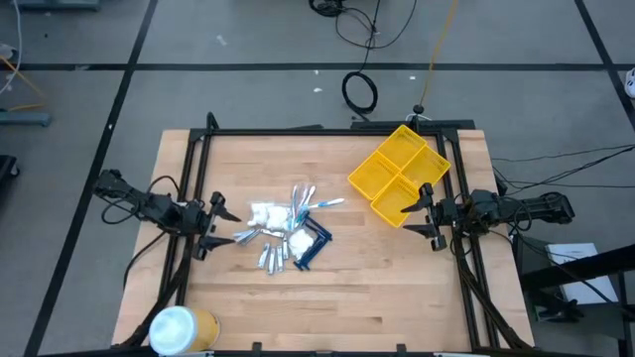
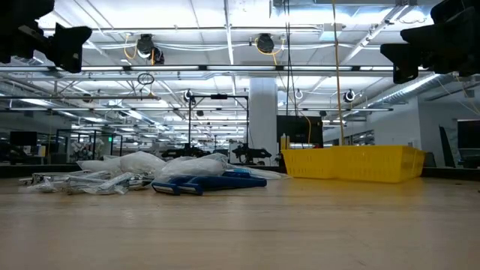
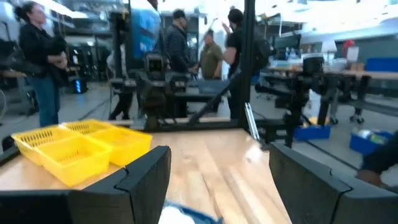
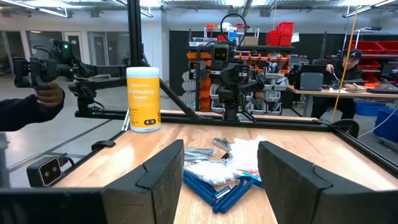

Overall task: Pick & Place Travel size toiletries
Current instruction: Put the blue toothbrush into the top right yellow bin

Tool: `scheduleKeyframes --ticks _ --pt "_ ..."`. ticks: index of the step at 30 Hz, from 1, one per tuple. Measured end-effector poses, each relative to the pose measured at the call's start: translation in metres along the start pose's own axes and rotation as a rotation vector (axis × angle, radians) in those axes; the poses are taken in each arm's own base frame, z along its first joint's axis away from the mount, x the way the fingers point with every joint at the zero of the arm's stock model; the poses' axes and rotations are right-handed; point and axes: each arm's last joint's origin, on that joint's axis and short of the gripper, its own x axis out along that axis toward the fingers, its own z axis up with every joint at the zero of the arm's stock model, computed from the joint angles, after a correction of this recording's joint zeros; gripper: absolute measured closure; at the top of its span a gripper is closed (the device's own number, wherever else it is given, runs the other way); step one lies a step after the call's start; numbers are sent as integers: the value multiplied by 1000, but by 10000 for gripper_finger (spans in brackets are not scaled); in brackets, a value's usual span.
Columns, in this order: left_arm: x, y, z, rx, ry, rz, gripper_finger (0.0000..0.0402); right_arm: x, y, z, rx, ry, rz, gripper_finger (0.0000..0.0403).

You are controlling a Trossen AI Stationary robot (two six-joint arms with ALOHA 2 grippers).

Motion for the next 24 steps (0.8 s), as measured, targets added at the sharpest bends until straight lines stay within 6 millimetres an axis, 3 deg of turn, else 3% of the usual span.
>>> scheduleKeyframes --ticks 7,13,18,24 --pt "1 7 0 -80 -5 246 133 0 0 0 0 0 0 211" --pt "15 11 5 -38 114 324 133 0 0 0 0 0 0 211" --pt "43 20 26 -73 248 443 133 0 0 0 0 0 0 211" --pt "95 45 28 -41 632 616 133 0 0 0 0 0 0 211"
